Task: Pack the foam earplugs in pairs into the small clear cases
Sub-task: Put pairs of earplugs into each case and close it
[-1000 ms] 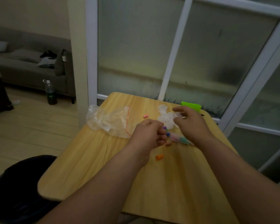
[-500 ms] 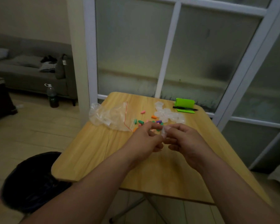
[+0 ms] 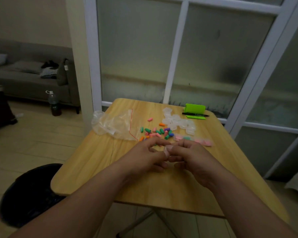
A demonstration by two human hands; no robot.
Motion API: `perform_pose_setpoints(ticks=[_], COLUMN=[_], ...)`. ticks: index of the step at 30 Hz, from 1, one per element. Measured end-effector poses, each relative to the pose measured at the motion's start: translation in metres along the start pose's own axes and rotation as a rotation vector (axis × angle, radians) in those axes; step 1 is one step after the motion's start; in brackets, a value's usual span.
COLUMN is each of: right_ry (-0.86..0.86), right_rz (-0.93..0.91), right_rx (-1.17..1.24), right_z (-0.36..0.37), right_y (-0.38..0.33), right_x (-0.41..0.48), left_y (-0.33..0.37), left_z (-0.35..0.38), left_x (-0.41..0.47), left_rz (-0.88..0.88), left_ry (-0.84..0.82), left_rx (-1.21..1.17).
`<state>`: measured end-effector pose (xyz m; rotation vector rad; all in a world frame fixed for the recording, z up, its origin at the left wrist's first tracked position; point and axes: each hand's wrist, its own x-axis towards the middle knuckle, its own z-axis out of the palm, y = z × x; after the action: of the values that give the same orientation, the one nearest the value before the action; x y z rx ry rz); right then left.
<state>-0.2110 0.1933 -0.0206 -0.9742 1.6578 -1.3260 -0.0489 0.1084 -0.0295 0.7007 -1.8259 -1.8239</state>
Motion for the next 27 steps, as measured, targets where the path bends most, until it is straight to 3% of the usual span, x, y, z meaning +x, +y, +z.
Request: perform_pose_setpoints(ticks=[20,27], right_ry=[0.018,0.064], right_rz=[-0.012,0.001], right_rx=[-0.103,0.009], right_z=[0.0041,-0.0034], right_y=[0.0012,0.0028], right_x=[-0.0014,0.0008], left_y=[-0.0061,-0.0027], left_z=[-0.0041,-0.0073], left_x=[0.0037,0.0031], left_rz=[-0.132,-0.163], left_ry=[-0.021,0.030], left_rx=[-0.102,-0.296])
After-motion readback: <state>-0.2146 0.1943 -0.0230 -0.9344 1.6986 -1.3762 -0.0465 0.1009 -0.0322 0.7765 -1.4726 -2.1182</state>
